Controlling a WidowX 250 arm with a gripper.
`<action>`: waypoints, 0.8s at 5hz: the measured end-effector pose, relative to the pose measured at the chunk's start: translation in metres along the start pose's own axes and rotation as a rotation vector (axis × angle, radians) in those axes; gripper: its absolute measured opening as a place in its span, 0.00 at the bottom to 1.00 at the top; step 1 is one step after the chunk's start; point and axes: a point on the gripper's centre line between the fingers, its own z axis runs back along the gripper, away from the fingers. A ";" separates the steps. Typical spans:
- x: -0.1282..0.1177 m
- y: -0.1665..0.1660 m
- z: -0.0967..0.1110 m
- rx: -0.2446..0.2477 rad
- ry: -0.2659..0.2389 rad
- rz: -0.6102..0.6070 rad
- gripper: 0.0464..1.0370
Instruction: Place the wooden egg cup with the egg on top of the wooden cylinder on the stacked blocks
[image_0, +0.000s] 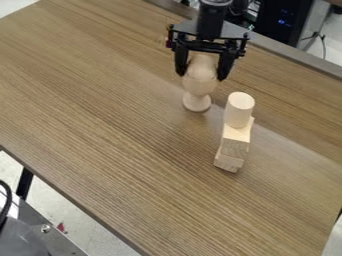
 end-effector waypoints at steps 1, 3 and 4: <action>-0.001 0.001 0.001 -0.001 0.001 0.010 0.83; -0.008 0.004 0.056 -0.043 -0.032 0.048 0.83; -0.006 -0.004 0.091 -0.084 -0.091 0.055 0.83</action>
